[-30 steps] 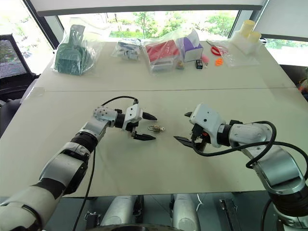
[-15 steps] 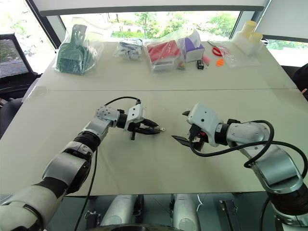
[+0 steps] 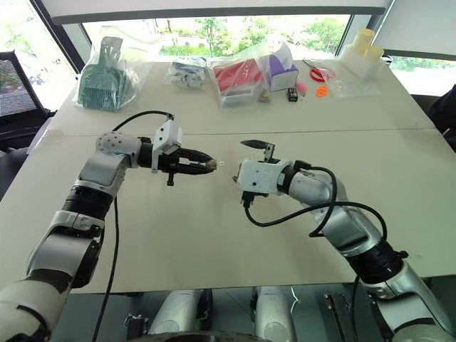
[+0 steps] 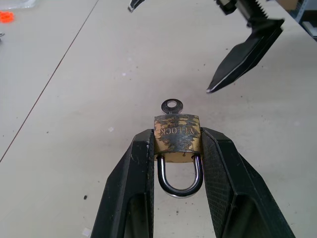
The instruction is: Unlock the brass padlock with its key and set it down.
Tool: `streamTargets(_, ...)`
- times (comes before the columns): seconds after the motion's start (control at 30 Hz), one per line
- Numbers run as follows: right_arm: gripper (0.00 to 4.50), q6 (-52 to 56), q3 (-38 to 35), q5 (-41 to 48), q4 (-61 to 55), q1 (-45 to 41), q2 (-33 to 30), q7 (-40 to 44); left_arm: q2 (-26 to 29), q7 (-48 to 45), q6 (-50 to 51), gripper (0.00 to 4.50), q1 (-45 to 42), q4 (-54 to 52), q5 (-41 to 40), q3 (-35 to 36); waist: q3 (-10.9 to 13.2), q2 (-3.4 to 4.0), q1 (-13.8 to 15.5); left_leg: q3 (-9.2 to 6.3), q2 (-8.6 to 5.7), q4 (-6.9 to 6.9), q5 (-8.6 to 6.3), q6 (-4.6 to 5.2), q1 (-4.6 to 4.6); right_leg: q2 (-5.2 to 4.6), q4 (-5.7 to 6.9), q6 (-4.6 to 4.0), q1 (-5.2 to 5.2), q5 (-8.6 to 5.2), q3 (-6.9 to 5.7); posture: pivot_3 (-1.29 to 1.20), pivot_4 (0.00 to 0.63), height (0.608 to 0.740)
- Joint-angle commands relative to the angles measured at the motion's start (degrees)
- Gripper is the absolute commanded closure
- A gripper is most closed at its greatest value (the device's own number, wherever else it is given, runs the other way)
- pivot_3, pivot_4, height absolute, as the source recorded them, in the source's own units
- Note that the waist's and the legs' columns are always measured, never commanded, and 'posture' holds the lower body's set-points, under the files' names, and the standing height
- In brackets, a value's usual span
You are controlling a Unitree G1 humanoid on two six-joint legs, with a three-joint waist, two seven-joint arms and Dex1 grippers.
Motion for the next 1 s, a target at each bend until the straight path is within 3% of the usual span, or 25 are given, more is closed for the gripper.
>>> streamTargets(0.03,0.0,-5.69,0.5,-3.81,1.63,-2.6,2.76,-1.98,0.75,1.18,1.64,3.73,0.64,-4.21,-1.55,1.26,0.0,0.0,-0.01,-0.01,0.0,0.0,0.0,0.0,0.0,0.02,0.0,0.0,0.0,0.0,0.0,0.0,0.15,0.74)
streamTargets(0.17,0.0,-8.11,0.96,-5.47,3.81,-3.67,4.82,-1.11,0.85,2.13,1.41,3.73,1.52,-5.08,-1.14,0.91,0.0,0.0,0.16,0.0,0.0,0.0,0.01,-0.01,0.01,0.01,0.0,0.0,0.02,0.0,0.0,0.0,0.15,0.74)
streamTargets(0.23,0.54,-9.01,1.04,-6.39,4.79,-4.16,5.42,-0.78,0.88,2.42,1.69,3.73,1.78,-5.6,-1.29,0.87,0.0,0.0,0.14,0.01,0.0,0.0,0.01,-0.01,0.01,0.01,0.0,0.0,0.03,0.0,0.0,0.0,0.15,0.74)
streamTargets(0.3,1.34,-9.75,0.93,-7.08,5.4,-4.46,5.74,-0.45,0.98,2.62,1.75,3.73,1.97,-5.92,-1.32,0.82,0.0,0.0,0.1,0.0,0.0,0.0,0.01,-0.01,0.01,0.01,0.0,0.0,0.03,0.0,0.0,0.0,0.15,0.74)
streamTargets(0.5,4.43,-11.69,0.36,-8.16,6.33,-4.09,5.73,1.14,1.23,3.06,1.95,3.73,2.13,-6.57,-1.47,0.68,0.0,0.0,0.03,0.01,0.0,0.0,0.01,-0.02,0.02,0.01,0.0,0.0,0.03,0.0,0.0,0.0,0.15,0.74)
streamTargets(0.83,4.43,-10.61,-0.65,-6.69,6.17,-4.7,7.5,3.23,1.63,3.82,-2.62,3.73,2.38,-7.65,0.13,-0.32,0.0,0.0,0.06,0.02,0.0,0.0,0.01,-0.02,0.02,0.01,0.0,0.0,0.03,0.0,0.0,0.0,0.15,0.74)
streamTargets(1.0,4.43,0.17,-1.76,0.56,5.7,-6.12,8.83,12.53,1.64,6.41,-12.81,3.73,2.18,-6.38,3.95,-1.51,0.0,0.0,0.07,0.02,0.0,0.0,0.02,-0.02,0.03,0.01,0.01,-0.01,0.03,0.0,0.0,0.0,0.15,0.74)
